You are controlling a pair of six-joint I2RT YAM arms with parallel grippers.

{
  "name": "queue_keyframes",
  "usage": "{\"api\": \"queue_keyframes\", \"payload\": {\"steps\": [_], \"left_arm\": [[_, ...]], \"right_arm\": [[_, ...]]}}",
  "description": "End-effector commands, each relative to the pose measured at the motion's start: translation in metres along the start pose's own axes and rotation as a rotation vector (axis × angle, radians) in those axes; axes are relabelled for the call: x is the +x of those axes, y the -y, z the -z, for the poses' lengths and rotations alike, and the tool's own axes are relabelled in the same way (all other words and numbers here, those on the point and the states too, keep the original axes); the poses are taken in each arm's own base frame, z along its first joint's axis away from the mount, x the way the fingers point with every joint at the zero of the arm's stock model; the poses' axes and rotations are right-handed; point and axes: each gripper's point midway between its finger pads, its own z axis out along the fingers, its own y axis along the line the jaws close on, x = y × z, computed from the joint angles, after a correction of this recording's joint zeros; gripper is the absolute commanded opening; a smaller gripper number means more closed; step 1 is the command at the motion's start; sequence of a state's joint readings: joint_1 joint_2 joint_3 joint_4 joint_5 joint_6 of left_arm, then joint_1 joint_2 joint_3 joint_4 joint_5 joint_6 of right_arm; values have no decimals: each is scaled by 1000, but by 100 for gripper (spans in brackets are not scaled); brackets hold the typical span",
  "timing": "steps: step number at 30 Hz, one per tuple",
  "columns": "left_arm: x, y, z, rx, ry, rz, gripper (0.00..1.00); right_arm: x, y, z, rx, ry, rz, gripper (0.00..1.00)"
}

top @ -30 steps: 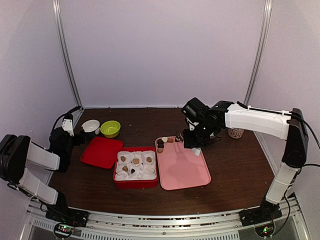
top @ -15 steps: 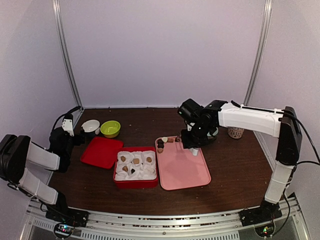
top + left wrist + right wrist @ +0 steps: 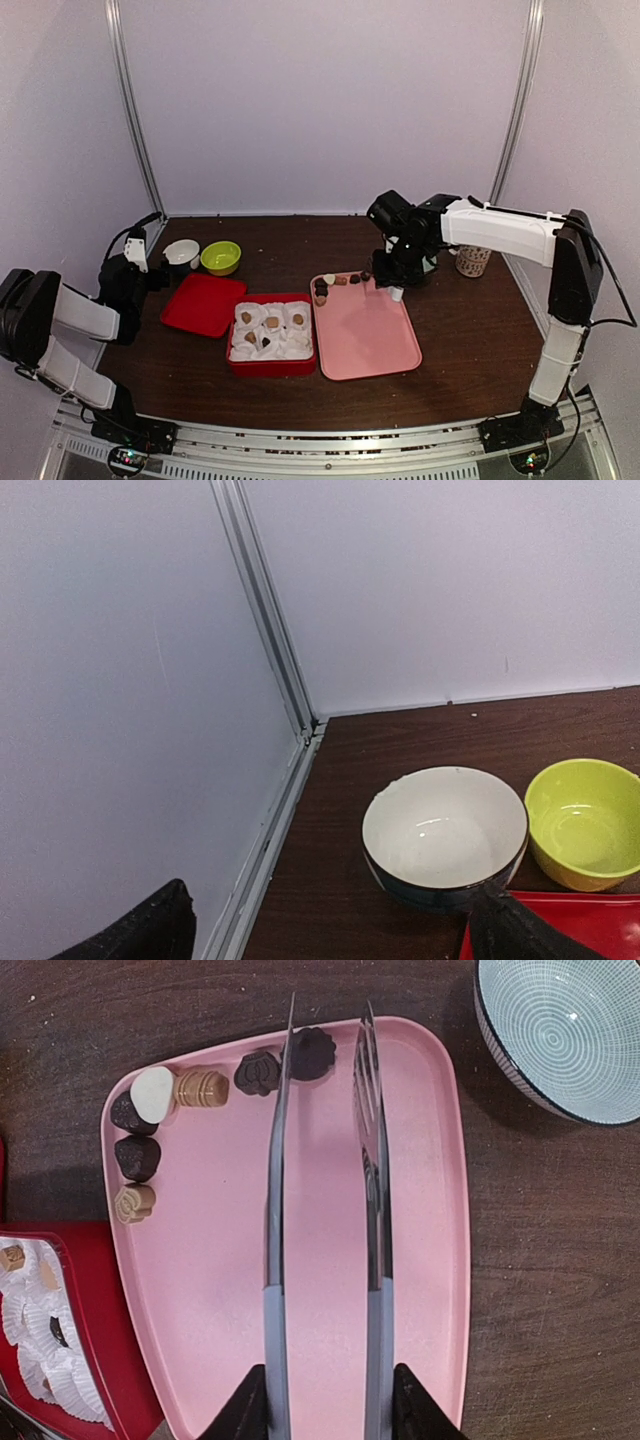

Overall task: Pack the chocolate
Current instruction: Pick up the fake chocolate from the plate.

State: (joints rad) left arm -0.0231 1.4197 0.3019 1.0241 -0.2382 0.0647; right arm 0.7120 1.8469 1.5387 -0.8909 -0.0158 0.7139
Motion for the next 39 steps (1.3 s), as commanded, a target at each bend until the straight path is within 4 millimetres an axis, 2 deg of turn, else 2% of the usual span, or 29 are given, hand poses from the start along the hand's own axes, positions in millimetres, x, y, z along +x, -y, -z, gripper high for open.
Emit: {"api": "queue_keyframes", "payload": {"steps": [1,7,20,34,39], "left_arm": [[-10,-2,-1,-2,42,20,98],[-10,-2,-1,-1,44,20,98],[-9,-2,-1,-2,42,20,98],[-9,-2,-1,-2,42,20,98],[-9,-2,-1,0,42,19,98]], "right_arm": [[-11,-10,1,-27,6,8,35],[-14,-17,-5,-24,-19,42,36],[-12,-6,-16,56,-48,50,37],[-14,-14,-21,54,-61,91,38],[-11,-4,-22,105,-77,95,36]]}}
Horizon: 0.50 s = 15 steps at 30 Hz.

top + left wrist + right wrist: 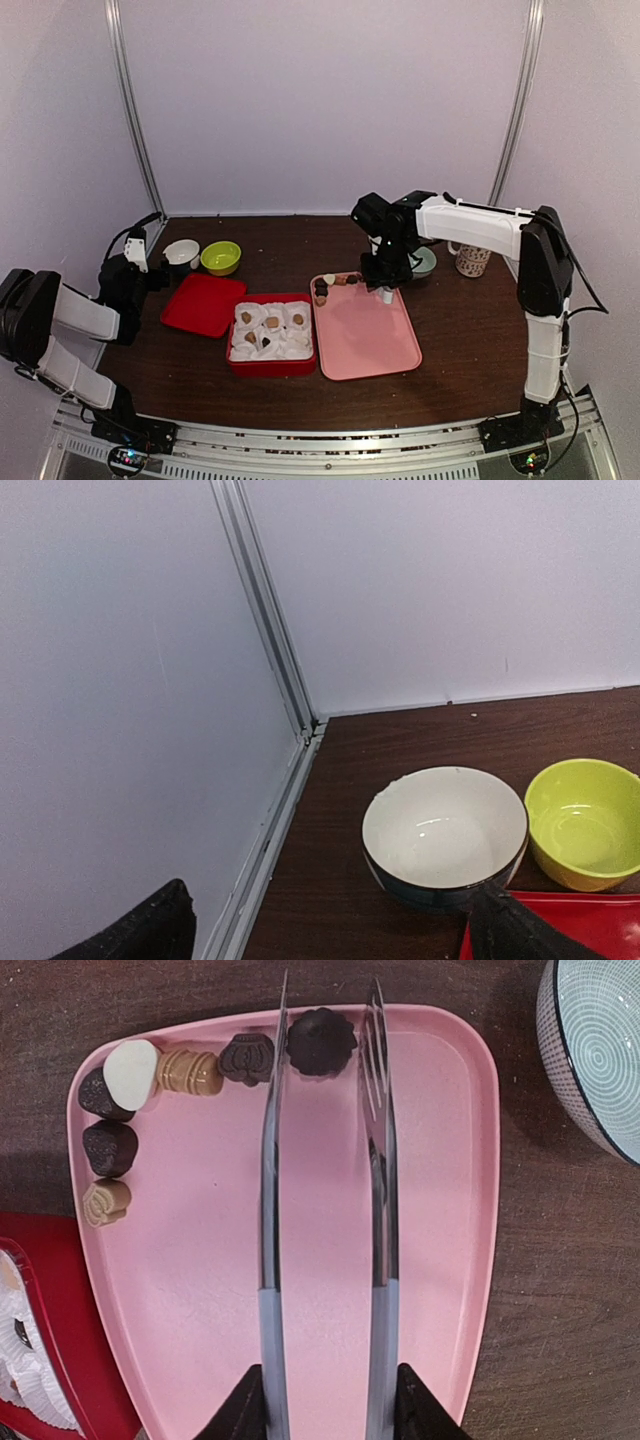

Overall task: Pack the chocolate
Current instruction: Pick up the fake chocolate from the plate.

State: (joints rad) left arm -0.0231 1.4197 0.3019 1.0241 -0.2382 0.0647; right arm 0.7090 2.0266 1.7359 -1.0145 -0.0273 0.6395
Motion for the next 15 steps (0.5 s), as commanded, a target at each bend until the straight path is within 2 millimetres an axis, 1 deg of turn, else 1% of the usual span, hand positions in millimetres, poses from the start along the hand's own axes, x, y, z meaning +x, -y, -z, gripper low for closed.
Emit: {"api": "queue_keyframes", "payload": {"steps": [1,4,7,12,15], "left_arm": [[-9,-2,-1,-2,42,20,98],[-9,-2,-1,-2,42,20,98],[-10,-2,-1,-2,43,20,98],[-9,-2,-1,0,42,20,98],[-9,-2,0,0,42,20,98]], "right_arm": [[-3,8,4,60,5,12,35],[-1,14,5,87,1,15,34],[-3,16,9,96,7,18,32],[-11,5,28,37,54,39,29],[-10,-6,40,-28,59,75,28]]}}
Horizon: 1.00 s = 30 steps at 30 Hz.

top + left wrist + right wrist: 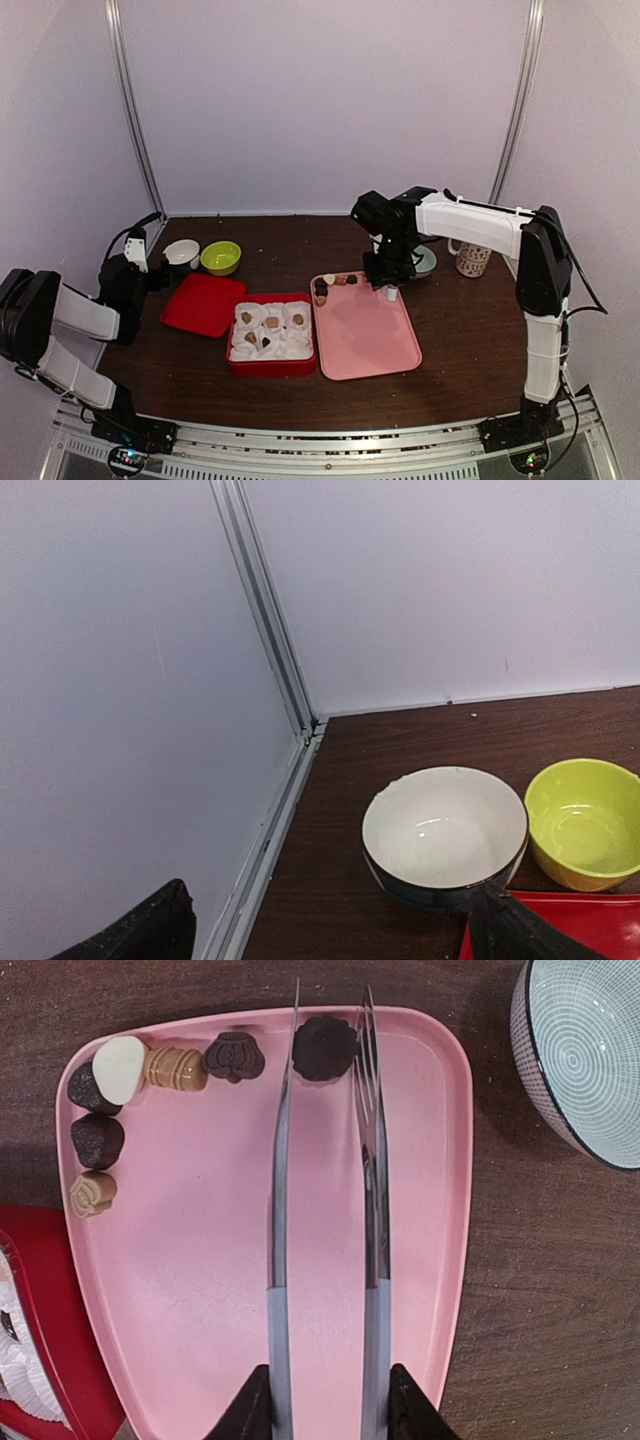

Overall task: Pack the chocolate
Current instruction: Pick up the fake chocolate from the plate, then place the fake chocolate in the empty pocket of the box.

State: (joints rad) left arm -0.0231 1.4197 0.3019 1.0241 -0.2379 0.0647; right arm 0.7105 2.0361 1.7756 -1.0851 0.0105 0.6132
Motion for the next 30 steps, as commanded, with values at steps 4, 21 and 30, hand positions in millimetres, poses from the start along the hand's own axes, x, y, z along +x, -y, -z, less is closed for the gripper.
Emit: {"api": "queue_keyframes", "payload": {"steps": [4,21,30], "left_arm": [[-9,-2,0,-1,41,20,98],[-9,-3,-1,-3,42,18,98],[-9,-2,-1,-4,41,18,98]], "right_arm": [[2,-33,55,-214,48,100,27],[93,-137,128,-693,-189,305,26],[133,-166,115,-687,-351,371,26]]}}
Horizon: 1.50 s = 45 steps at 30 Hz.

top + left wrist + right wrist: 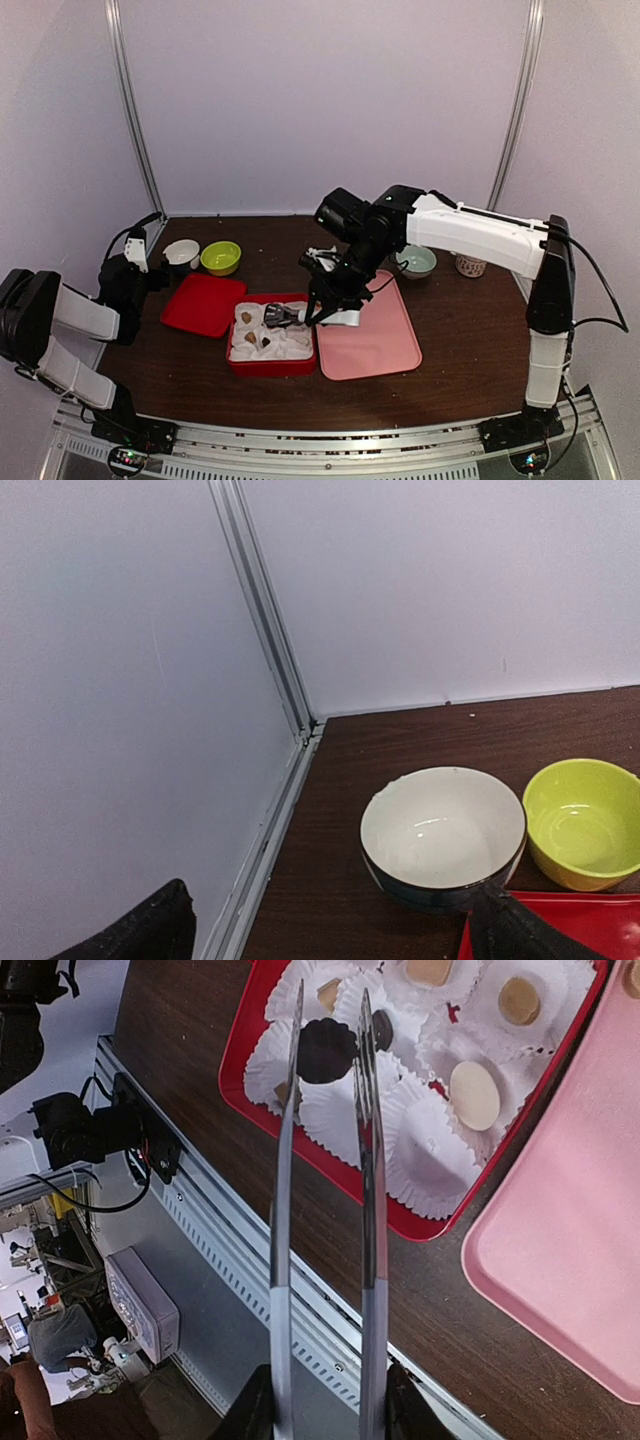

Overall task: Pack the chocolate
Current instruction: Place the fake chocolate in the empty pocket of the box.

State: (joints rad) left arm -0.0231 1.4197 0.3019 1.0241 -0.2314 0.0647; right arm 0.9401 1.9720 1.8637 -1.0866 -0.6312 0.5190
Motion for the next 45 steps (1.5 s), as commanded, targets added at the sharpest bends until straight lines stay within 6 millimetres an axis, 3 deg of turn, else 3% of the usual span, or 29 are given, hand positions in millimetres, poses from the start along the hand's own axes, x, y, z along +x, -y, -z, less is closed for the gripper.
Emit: {"api": "queue_keyframes", "payload": {"steps": [1,14,45], "left_arm": [[-9,-4,-1,-11,41,18,98],[-9,-3,-1,-10,41,19,98],[-9,-3,-1,-9,41,18,98]], "right_arm": [[16,-16,-4,-39,-66,16,26],[24,-18,-30,-45,-164,12,27],[28,-8,-27,10,-170,21,35]]}}
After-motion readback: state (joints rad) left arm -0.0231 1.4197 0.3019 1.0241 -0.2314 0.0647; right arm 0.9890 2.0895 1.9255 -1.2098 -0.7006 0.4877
